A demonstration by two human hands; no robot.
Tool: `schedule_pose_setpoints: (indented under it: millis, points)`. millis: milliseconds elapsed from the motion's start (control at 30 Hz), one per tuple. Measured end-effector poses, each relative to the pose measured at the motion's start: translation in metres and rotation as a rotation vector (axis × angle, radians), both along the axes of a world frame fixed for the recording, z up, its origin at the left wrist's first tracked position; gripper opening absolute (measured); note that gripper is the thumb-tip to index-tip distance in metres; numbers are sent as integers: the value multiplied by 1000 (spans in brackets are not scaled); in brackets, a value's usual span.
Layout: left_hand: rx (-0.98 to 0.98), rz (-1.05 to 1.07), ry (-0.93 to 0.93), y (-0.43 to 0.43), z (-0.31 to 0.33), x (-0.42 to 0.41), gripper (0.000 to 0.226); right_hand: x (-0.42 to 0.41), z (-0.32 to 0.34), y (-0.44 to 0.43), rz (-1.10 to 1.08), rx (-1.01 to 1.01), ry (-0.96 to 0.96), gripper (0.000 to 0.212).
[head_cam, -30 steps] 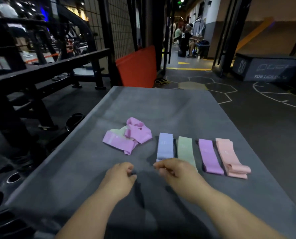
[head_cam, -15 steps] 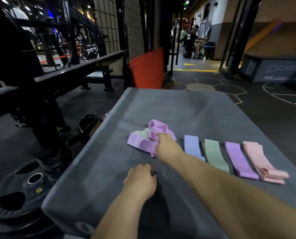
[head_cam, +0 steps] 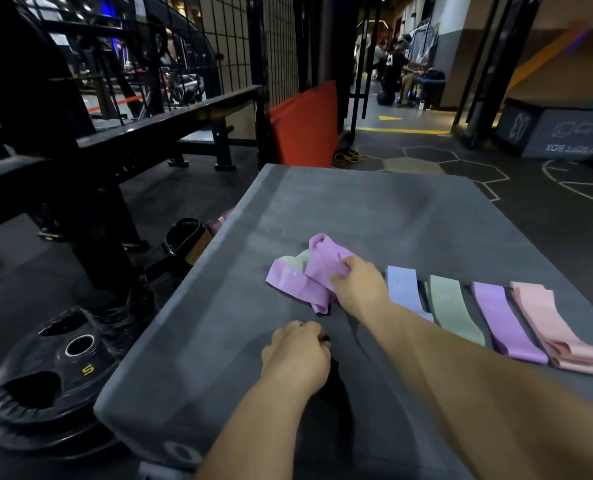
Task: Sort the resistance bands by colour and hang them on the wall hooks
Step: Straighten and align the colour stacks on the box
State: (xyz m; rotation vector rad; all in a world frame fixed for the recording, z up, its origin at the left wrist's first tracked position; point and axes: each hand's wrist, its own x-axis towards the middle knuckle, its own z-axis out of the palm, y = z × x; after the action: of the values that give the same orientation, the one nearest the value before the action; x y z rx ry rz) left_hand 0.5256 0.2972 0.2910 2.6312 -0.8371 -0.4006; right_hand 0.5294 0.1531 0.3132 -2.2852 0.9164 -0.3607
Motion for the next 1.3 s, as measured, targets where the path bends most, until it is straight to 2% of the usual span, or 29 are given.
schedule_pose_setpoints:
  millis: [133,233,333,433,500,667,767,867,1000,1167,1300]
  points:
    - [-39,38,31,-1,2,-3,34,-29,0,18,44,86,-119,16]
    - [-243,140,207,-4,6,-5,43,-58,-2,33,82,291,-246,15]
    - [-454,250,395,-5,9,-5,52,-87,-5,43,131,464,-267,13]
    - [-493,293,464,-4,11,-13,54,-115,-7,46,186,594,-259,12]
    - [-515,280,499,-4,9,-19,55,-132,-10,44,254,617,-212,14]
    - [-514,258,535,-7,6,-35,19,-172,-9,31,369,482,-59,22]
    - [-506,251,582,-9,8,-44,35,-196,-5,22,405,420,12,18]
    - [-370,174,470,-11,7,-52,38,-216,-4,9,415,425,59,19]
    - [-169,35,226,-14,7,-63,26,-242,3,-14,385,435,130,18]
    - [-127,-44,-14,-26,5,-74,38,-272,11,-52,352,242,313,25]
    - [-110,-182,-123,-37,4,-81,53,-291,12,-81,314,151,437,29]
